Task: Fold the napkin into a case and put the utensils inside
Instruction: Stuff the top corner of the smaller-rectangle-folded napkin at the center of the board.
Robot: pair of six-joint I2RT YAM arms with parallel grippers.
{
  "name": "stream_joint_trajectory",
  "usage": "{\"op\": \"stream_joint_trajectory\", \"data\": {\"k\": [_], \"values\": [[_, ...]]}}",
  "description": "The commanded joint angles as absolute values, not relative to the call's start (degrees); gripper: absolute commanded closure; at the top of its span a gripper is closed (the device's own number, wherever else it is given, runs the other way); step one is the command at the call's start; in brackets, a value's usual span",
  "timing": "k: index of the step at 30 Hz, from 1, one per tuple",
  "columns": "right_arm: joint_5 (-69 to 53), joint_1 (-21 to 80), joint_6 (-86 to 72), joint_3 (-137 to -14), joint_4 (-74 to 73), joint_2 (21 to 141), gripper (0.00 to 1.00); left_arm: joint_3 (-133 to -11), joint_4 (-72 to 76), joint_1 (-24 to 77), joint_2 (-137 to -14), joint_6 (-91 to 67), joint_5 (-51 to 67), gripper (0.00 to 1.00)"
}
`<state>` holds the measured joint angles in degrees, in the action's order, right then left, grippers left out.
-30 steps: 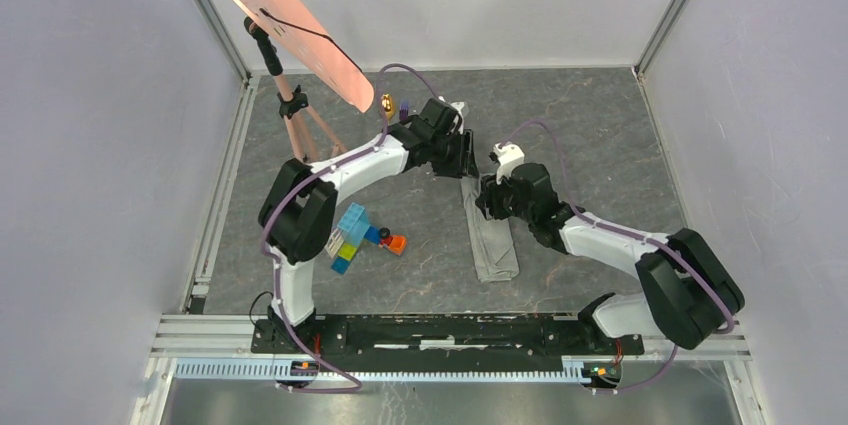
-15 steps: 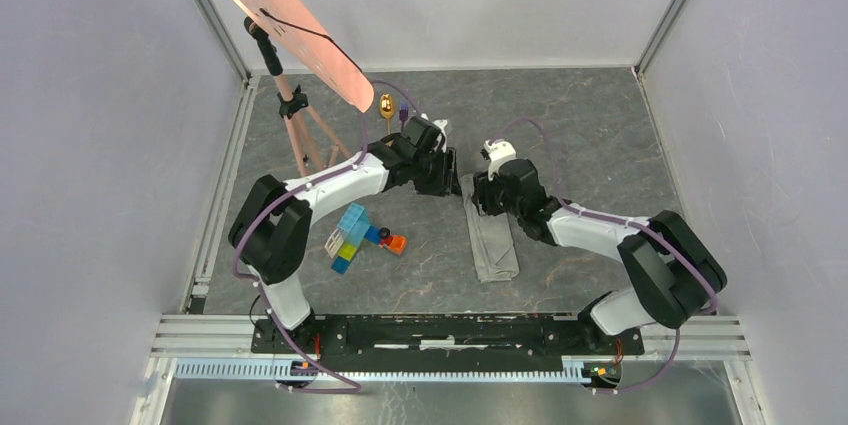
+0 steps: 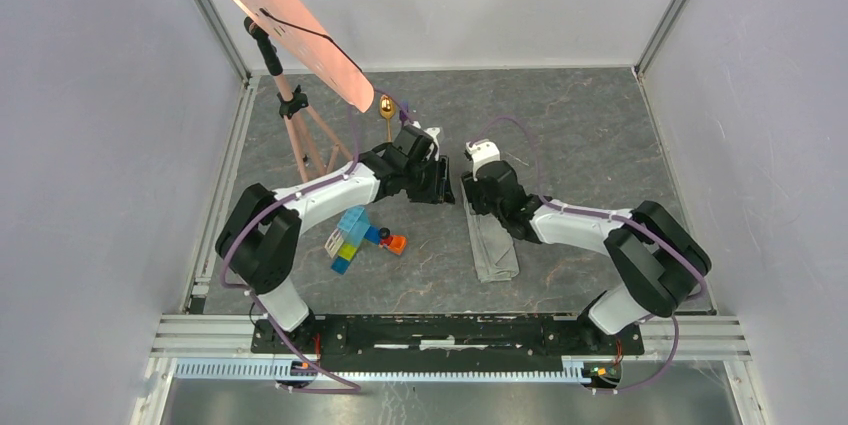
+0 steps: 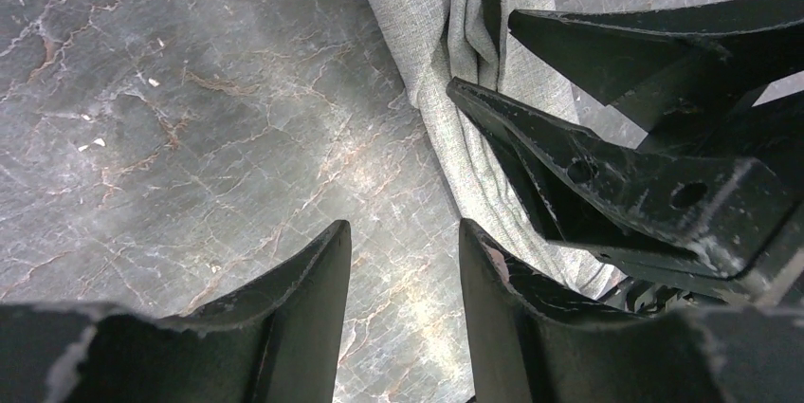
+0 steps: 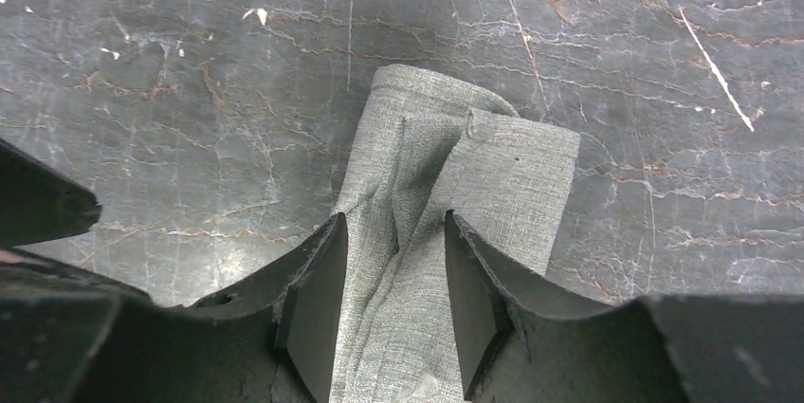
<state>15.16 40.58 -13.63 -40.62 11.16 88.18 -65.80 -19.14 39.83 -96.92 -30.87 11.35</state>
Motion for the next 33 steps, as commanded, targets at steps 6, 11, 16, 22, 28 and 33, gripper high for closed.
{"op": "stream_joint_trajectory", "data": {"k": [6,11,16,22,28,33], "values": [[21.85,43.12,-12.70,-44.59,10.31,90.84,0.57,-64.26,-16.16,39.77,-93.36,-33.49,10.33,0.47],[24.24,44.16,-12.70,-45.79,9.67,92.40,0.59,-63.59,-15.70,39.73,-92.80,-33.50,10.46,0.43],[27.05,44.82,-12.66,-46.05,9.49,92.74,0.65,-63.30,-15.56,39.79,-92.66,-33.49,10.27,0.42],[27.78,44.91,-12.38,-46.62,9.87,93.83,0.64,-62.85,-15.06,39.73,-92.65,-33.49,10.20,0.39],[28.30,45.06,-12.23,-47.90,9.21,94.62,0.71,-62.93,-15.08,39.74,-92.63,-33.31,9.69,0.38],[24.85,44.87,-12.22,-47.65,8.85,91.73,1.00,-62.75,-13.02,39.75,-93.90,-32.41,9.33,0.37]]}}
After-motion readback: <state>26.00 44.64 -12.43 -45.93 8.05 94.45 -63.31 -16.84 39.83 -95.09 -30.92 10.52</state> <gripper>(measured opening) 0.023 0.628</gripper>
